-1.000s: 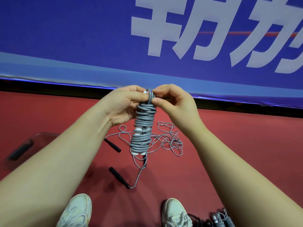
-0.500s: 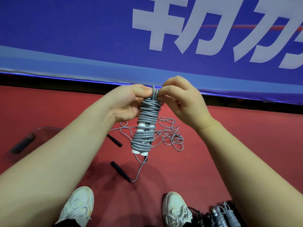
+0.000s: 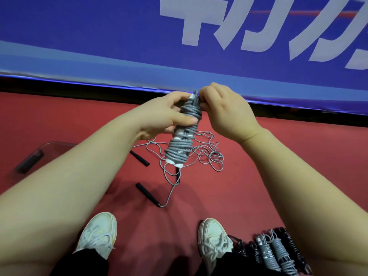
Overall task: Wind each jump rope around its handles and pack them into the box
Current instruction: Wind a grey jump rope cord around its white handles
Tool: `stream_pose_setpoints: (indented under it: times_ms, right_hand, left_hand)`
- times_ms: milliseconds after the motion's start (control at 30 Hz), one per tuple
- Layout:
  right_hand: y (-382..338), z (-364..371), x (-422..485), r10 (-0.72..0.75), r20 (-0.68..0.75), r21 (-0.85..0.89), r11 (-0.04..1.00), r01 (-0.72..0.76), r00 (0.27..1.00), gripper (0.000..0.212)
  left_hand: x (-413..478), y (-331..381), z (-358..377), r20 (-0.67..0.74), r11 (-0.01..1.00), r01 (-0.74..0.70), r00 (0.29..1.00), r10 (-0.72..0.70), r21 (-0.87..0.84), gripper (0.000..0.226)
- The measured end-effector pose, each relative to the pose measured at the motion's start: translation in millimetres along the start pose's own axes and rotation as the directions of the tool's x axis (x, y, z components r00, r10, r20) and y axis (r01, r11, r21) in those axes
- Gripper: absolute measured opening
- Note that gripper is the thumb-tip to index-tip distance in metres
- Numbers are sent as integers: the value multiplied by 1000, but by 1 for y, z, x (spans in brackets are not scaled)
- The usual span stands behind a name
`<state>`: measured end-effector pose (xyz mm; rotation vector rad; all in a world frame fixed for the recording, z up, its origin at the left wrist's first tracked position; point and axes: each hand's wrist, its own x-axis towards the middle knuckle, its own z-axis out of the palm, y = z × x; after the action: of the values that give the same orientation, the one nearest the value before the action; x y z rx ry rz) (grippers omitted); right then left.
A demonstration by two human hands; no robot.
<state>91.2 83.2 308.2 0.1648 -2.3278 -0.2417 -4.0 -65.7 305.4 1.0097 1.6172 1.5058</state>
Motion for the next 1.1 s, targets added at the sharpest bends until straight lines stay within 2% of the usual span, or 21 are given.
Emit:
stream_pose_setpoints:
  times_ms: [100, 233, 367, 433, 533, 600, 633, 700, 733, 867, 1000, 1100]
  right_hand:
    - [-3, -6, 1, -14, 138, 62, 998, 5, 990, 24]
    - [1, -10, 2, 81, 193, 204, 972, -120, 978, 18]
    - [1, -10, -4, 257, 205, 418, 849, -322, 944, 8]
    - [0, -7, -7, 319, 238, 431, 811, -395, 917, 5]
    - [2, -9, -9, 405, 231, 340, 818, -464, 884, 6]
    - [4, -17, -8, 486, 293, 410, 714, -567, 824, 5]
    - [3, -23, -9, 506, 386, 483, 601, -637, 771, 6]
    - [-1, -34, -14, 461, 576, 570, 364, -736, 675, 4]
    - [-5, -38, -18, 436, 613, 570, 333, -751, 659, 8]
    - [-20, -51, -43, 500, 570, 437, 488, -756, 652, 37]
    - [-22, -54, -72, 571, 582, 328, 486, -810, 579, 43]
    - [-22, -42, -100, 618, 603, 274, 433, -859, 504, 43]
  left_hand:
    - [-1, -3, 0, -39, 984, -82, 995, 89, 156, 78]
    - [-4, -1, 3, -40, 990, -111, 993, 115, 82, 55]
    - [-2, -2, 6, -46, 995, -89, 995, 91, 45, 42]
    - [-1, -3, 8, -63, 997, -73, 995, 75, 39, 39]
    - [3, -2, 13, -157, 998, -57, 986, 54, -10, 38]
    - [3, 2, 16, -247, 995, -46, 969, 23, -87, 38]
    - [3, 5, 18, -278, 992, -44, 961, 10, -117, 38]
    - [1, 12, 25, -311, 987, -47, 950, -3, -151, 39]
    - [0, 15, 31, -318, 985, -48, 948, -8, -168, 39]
    - [-4, 16, 62, -306, 973, -14, 950, -58, -229, 38]
    - [2, 1, 93, -253, 956, 62, 957, -139, -288, 42]
    - [10, -25, 112, -206, 937, 150, 953, -222, -317, 59]
